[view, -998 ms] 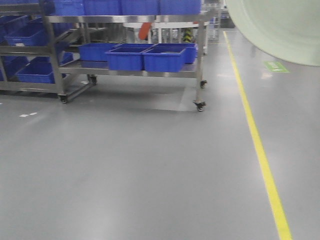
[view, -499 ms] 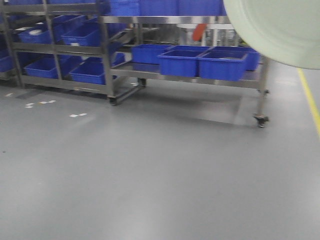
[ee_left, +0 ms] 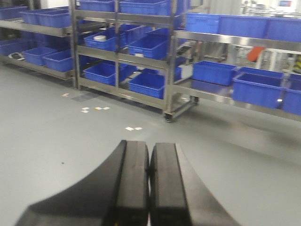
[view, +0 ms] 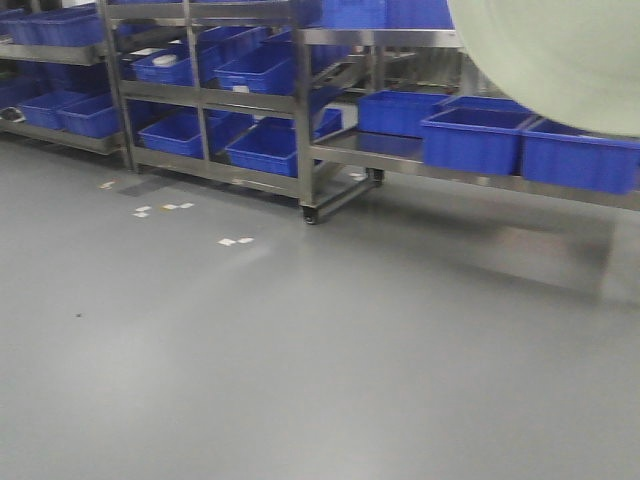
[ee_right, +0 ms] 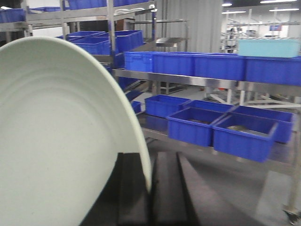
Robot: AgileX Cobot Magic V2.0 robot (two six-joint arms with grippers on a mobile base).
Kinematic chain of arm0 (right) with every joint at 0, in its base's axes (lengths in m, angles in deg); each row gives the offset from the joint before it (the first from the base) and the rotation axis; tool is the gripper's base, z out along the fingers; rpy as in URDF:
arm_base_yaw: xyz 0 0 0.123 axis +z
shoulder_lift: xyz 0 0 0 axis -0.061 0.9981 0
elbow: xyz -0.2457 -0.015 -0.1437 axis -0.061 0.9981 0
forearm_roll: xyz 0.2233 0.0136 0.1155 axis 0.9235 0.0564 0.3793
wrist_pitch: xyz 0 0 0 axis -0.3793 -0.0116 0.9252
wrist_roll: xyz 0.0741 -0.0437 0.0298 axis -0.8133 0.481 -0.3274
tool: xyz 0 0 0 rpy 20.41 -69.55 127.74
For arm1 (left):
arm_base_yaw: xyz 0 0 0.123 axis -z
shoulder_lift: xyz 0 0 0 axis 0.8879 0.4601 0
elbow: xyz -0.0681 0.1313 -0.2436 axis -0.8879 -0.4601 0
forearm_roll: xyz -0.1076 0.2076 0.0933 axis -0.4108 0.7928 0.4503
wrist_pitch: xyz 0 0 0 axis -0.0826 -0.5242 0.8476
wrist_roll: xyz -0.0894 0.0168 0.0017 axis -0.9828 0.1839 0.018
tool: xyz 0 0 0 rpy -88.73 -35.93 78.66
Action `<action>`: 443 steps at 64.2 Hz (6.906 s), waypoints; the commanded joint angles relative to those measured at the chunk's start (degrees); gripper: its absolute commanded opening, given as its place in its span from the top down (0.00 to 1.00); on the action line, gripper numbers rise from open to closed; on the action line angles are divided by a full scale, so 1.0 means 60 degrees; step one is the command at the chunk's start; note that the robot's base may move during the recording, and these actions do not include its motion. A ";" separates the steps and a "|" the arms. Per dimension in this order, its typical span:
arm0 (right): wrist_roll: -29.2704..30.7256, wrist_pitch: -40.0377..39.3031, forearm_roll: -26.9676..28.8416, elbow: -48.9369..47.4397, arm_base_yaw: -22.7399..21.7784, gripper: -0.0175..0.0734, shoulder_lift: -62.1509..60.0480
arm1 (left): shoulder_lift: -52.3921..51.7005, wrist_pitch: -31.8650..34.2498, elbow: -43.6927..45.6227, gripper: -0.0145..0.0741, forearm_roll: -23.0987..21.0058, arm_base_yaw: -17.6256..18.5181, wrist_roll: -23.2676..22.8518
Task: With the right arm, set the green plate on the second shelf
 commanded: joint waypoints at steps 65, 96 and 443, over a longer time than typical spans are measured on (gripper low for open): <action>-0.0028 -0.1055 0.0078 -0.0300 -0.0045 0.77 -0.0052 | -0.0165 0.0788 -0.0390 0.69 -0.0027 0.0041 -0.0041; -0.0028 -0.1031 0.0078 -0.0300 -0.0045 0.77 -0.0052 | -0.0165 0.0788 -0.0390 0.69 -0.0027 0.0041 -0.0041; -0.1100 -0.2008 -0.0162 -0.3370 0.0024 0.43 0.5216 | -0.0165 0.0788 -0.0390 0.69 -0.0027 0.0041 -0.0041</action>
